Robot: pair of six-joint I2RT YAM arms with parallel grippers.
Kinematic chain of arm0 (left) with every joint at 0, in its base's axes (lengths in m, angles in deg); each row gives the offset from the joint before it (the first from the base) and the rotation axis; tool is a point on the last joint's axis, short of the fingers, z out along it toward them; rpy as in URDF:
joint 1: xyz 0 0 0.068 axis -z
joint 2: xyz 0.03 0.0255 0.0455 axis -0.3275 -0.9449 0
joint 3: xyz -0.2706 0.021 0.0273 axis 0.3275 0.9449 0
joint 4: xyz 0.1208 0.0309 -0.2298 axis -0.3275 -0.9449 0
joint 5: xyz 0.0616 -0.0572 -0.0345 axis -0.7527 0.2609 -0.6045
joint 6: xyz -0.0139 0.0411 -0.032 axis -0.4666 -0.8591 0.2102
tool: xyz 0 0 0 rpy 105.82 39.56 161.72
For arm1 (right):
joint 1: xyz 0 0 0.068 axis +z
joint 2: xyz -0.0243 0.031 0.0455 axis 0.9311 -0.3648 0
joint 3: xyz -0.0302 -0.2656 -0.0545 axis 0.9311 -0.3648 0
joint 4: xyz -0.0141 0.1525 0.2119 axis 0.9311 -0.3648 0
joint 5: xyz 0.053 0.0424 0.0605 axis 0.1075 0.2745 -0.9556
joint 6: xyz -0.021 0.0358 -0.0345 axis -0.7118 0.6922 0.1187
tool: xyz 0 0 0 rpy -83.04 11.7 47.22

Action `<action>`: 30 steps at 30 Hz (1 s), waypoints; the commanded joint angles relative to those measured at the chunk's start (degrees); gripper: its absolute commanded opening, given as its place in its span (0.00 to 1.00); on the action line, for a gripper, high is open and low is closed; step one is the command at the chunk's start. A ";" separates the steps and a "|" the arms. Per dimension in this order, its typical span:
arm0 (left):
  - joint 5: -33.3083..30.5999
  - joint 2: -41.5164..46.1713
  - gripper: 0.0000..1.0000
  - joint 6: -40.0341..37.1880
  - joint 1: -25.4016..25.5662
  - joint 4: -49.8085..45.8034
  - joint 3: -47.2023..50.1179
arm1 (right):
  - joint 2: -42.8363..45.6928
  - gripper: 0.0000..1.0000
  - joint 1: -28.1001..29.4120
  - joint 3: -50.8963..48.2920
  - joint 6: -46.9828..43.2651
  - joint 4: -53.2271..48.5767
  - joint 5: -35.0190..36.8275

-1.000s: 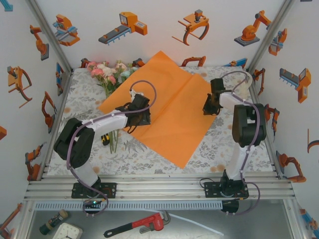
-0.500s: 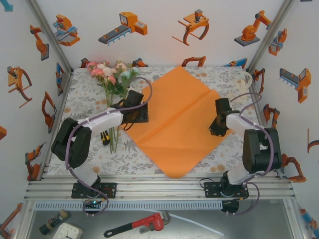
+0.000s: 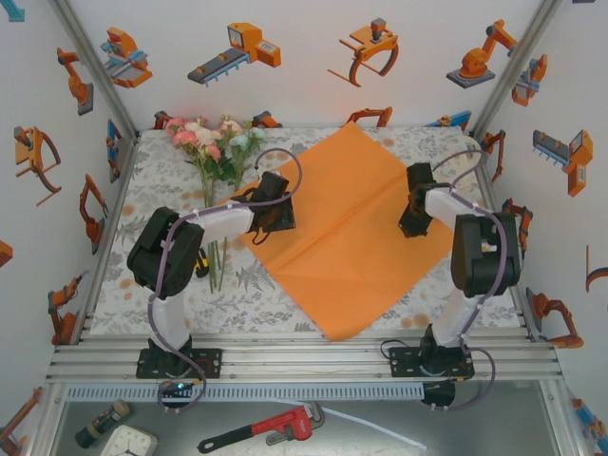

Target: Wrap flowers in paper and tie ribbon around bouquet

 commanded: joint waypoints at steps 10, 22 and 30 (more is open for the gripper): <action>-1.68 -4.48 0.52 1.28 -3.89 1.84 -1.89 | -13.08 0.10 -1.92 15.78 -3.27 -3.77 -2.92; 5.19 -9.01 0.51 -1.82 -5.57 0.23 -7.45 | -6.61 0.11 -4.94 4.23 -1.66 -1.49 1.02; 6.27 -3.48 0.58 -0.96 -4.77 1.72 -5.64 | -4.21 0.16 -5.17 11.65 -5.77 -2.73 -6.13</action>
